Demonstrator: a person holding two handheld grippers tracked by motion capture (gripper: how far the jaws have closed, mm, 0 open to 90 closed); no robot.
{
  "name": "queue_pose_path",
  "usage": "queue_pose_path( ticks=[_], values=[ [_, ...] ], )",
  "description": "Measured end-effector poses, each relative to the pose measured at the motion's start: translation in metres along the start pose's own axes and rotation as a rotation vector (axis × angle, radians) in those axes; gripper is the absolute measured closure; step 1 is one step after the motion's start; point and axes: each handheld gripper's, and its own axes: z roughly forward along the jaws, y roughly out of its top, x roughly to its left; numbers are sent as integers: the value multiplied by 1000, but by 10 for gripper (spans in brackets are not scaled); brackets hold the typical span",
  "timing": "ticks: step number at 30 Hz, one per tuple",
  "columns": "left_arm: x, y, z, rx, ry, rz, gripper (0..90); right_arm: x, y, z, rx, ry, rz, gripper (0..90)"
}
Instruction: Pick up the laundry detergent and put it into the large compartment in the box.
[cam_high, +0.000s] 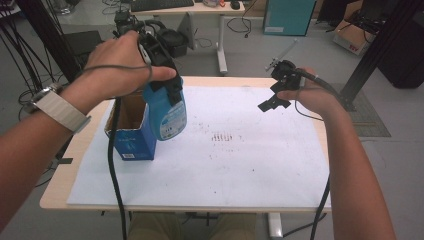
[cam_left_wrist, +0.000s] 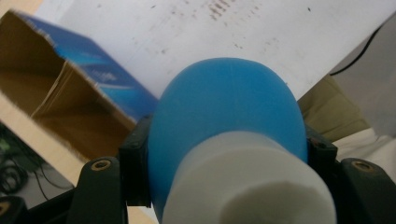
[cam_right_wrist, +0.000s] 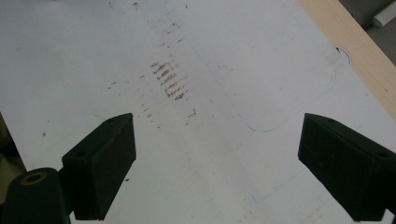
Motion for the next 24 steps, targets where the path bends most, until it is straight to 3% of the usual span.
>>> queue_pose_path(
  ticks=[9, 17, 24],
  values=[
    [33, -9, -27, 25, -9, -196, 377, 1, 5, 0, -5, 1, -13, 114],
    [59, -17, -39, 31, -23, -380, 377, 1, 8, 2, -3, 3, -21, 114],
    [79, -24, -44, 21, -33, -496, 377, 0, 9, 2, -6, 3, -25, 114]
  ],
)
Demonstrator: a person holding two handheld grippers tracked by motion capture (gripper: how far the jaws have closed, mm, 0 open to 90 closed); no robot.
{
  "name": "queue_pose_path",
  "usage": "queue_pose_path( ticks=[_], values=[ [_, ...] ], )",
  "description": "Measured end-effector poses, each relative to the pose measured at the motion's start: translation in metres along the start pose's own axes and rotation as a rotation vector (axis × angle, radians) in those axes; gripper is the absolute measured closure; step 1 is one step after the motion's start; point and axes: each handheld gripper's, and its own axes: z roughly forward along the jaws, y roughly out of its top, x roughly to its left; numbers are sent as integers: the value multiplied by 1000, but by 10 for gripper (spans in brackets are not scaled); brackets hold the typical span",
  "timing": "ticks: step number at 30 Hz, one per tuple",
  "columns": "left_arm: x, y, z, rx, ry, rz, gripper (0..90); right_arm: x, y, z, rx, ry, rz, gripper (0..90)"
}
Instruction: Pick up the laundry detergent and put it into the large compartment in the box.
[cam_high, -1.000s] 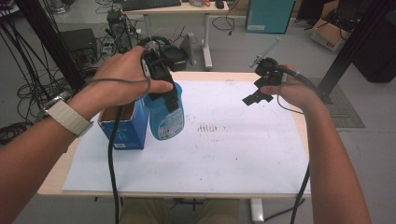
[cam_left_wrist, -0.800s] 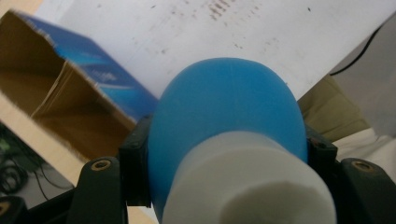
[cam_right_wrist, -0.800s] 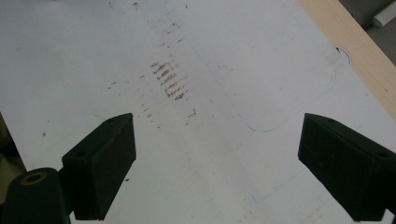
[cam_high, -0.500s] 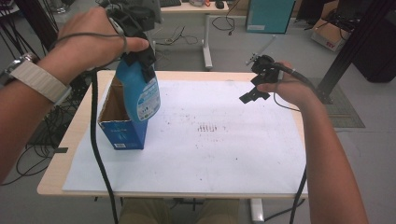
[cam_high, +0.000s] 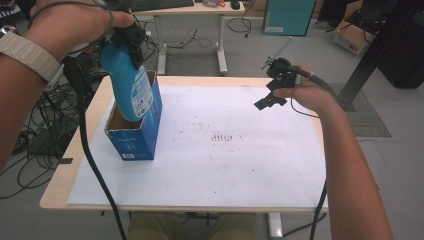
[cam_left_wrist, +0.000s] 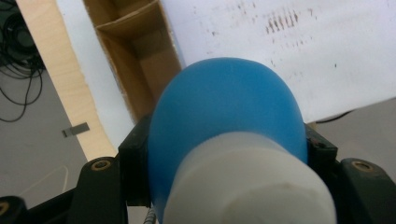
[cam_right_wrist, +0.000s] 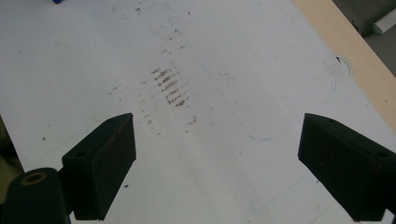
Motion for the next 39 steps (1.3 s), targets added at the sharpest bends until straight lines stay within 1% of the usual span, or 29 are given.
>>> queue_pose_path(
  ticks=[1, 4, 9, 14, 19, 24, 27, 28, 33, 39],
  values=[
    [2, 1, 0, 1, 1, -6, 376, 0, 0, 0, 1, 0, 0, 114],
    [11, 2, 1, 3, 5, -50, 377, 0, -1, -1, -1, -1, -3, 114],
    [24, 4, 1, -10, 6, -105, 377, 0, -1, -1, -2, -2, -4, 112],
    [34, 6, 2, -18, 9, -148, 376, 1, 0, 0, -2, 0, -9, 112],
    [40, 9, 6, -16, 21, -174, 377, 1, 0, 0, -1, -1, -10, 112],
    [46, 12, 11, -22, 19, -198, 377, 2, 1, 1, -1, 1, -14, 112],
    [50, 14, 13, -28, 27, -211, 377, 2, 2, 1, -1, 1, -18, 112],
    [51, 14, 14, -29, 30, -208, 377, 2, 2, 1, 1, 1, -13, 112],
    [58, 16, 19, -50, 38, -231, 377, 2, 2, 2, 2, 0, -12, 112],
    [64, 18, 30, -73, 48, -237, 377, 2, 2, 2, 4, 0, -14, 112]
  ],
)
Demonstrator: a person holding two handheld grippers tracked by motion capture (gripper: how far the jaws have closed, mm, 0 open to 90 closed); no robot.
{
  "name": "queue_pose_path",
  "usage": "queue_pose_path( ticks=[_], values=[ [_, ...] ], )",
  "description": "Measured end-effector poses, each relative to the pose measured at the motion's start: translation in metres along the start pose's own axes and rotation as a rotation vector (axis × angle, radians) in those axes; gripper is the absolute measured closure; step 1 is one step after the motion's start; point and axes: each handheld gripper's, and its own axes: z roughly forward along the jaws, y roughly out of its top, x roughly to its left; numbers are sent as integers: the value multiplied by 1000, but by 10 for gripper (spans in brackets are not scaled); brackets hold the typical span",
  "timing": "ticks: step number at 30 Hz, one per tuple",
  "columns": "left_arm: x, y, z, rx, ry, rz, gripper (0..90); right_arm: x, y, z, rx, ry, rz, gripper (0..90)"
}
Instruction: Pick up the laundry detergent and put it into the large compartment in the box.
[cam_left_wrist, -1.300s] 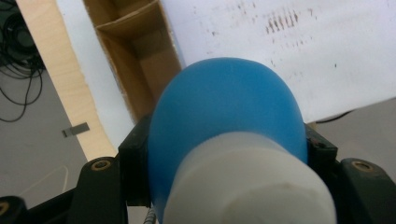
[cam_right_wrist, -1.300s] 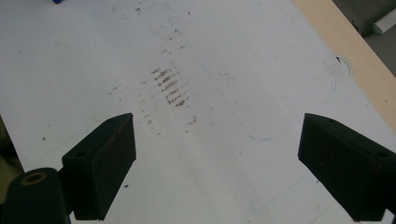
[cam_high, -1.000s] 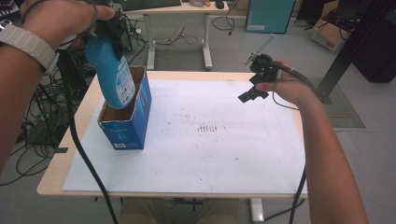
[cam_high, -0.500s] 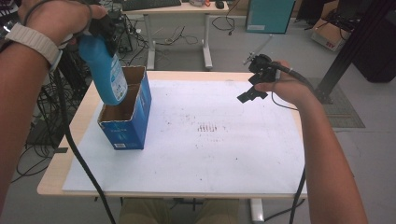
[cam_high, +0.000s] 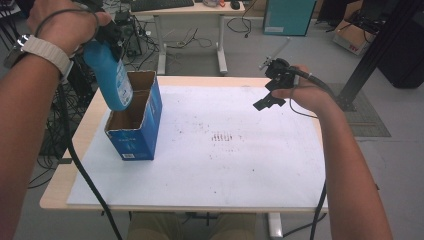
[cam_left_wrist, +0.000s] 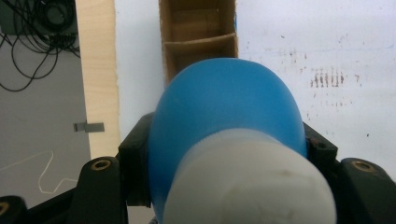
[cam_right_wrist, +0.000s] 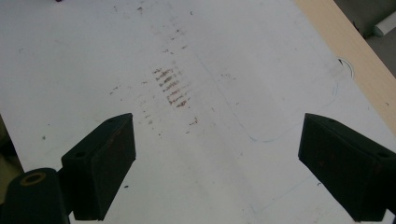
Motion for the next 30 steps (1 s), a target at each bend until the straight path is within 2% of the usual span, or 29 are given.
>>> queue_pose_path(
  ticks=[5, 11, 17, 21, 30],
  values=[
    [-2, 2, 11, -14, 15, -3, 377, 1, 0, -1, 0, -1, 1, 112],
    [-2, 3, 24, -19, -3, -5, 377, 2, 0, -1, 2, -1, 2, 112],
    [-2, 4, 37, -16, 13, -1, 377, 2, -1, -2, 0, -3, 0, 112],
    [-1, 5, 48, -7, 11, -3, 377, 2, -2, -3, -1, -4, 5, 112],
    [1, 4, 70, -21, 8, 0, 376, 2, -2, -2, 2, -4, 5, 112]
  ],
)
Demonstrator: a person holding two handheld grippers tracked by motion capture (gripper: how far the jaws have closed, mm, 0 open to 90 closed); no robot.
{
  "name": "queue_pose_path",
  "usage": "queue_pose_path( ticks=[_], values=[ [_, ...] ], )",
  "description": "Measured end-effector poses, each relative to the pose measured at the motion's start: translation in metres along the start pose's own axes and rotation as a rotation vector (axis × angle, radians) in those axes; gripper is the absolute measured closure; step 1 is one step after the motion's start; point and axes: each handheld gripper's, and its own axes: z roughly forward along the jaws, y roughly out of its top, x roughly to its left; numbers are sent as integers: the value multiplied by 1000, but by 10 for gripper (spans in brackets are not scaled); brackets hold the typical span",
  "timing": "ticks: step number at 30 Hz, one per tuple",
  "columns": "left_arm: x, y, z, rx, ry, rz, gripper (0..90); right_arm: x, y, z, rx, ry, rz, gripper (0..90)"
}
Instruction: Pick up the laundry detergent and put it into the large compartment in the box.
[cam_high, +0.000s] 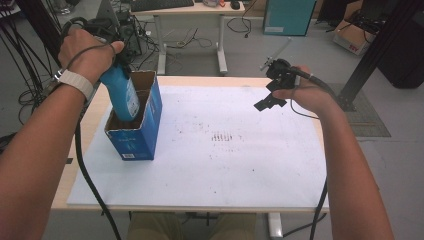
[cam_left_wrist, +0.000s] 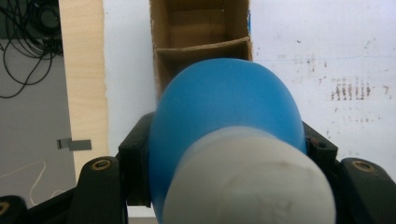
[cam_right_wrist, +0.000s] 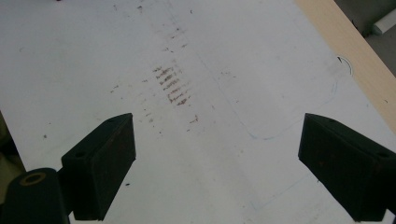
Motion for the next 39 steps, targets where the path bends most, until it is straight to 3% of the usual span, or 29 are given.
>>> queue_pose_path(
  ticks=[27, 39],
  values=[
    [-2, -10, 82, -8, 15, 17, 376, 0, -6, 1, 6, 1, 19, 111],
    [-1, -12, 104, -13, 33, 23, 376, -1, -8, 0, 8, -1, 25, 111]
  ],
)
